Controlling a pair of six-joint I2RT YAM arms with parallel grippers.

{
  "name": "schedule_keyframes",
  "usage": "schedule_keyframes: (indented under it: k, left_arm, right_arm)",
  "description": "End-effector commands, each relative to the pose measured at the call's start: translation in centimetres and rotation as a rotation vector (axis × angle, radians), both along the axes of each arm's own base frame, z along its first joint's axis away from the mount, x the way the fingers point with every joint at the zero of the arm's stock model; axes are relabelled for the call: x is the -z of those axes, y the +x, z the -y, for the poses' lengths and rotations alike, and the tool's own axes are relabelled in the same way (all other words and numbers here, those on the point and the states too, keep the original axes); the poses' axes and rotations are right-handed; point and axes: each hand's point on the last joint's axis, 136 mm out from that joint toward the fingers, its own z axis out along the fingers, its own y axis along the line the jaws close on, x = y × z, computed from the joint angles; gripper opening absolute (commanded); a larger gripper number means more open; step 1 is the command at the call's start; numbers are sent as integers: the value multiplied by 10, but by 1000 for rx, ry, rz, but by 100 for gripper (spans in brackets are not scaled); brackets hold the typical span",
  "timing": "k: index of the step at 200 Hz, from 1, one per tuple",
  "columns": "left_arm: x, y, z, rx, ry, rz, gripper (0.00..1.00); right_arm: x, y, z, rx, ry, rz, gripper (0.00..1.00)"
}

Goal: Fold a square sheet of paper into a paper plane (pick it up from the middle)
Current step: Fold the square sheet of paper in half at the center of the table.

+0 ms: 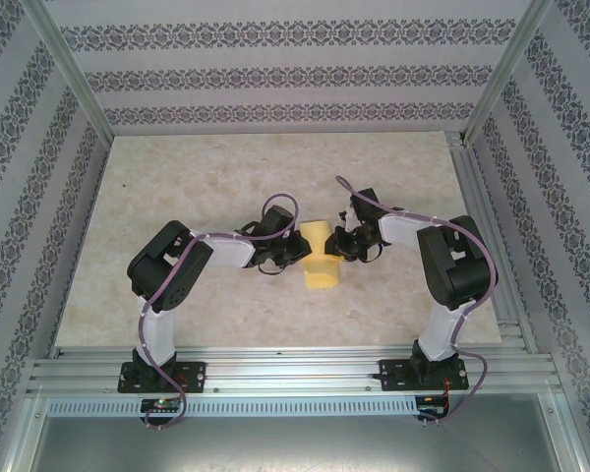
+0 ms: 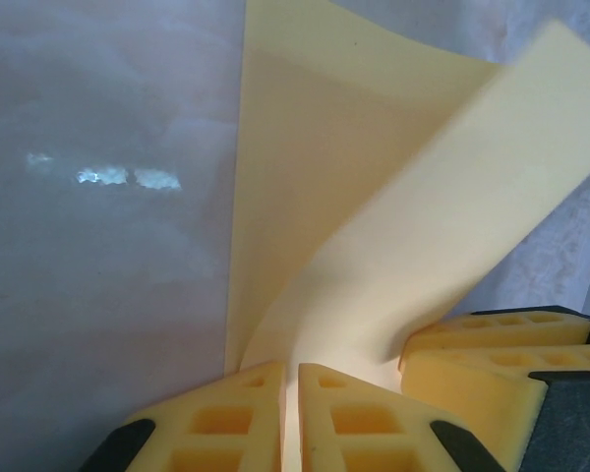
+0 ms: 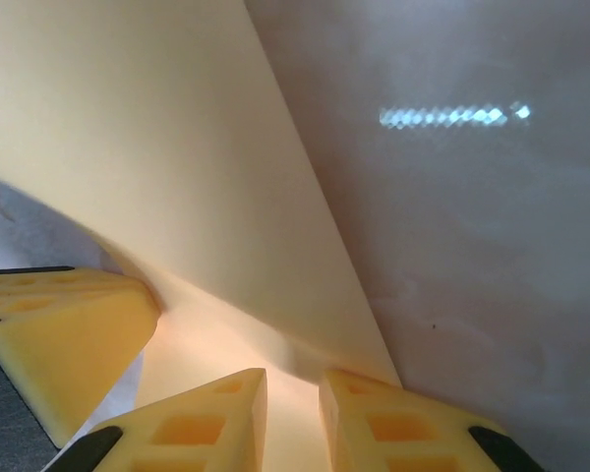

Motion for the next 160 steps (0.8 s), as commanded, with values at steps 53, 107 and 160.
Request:
schedule_keyframes:
  k: [53, 107, 160]
  left_arm:
    - [25, -14, -4, 31, 82, -38, 14]
    - [23, -14, -2, 34, 79, -34, 14]
    - [24, -14, -1, 38, 83, -37, 14]
  right_arm:
    - [-19, -6, 5, 8, 33, 42, 25]
    - [-21, -23, -4, 0, 126, 12, 24]
    - [18, -43, 16, 18, 2, -78, 24]
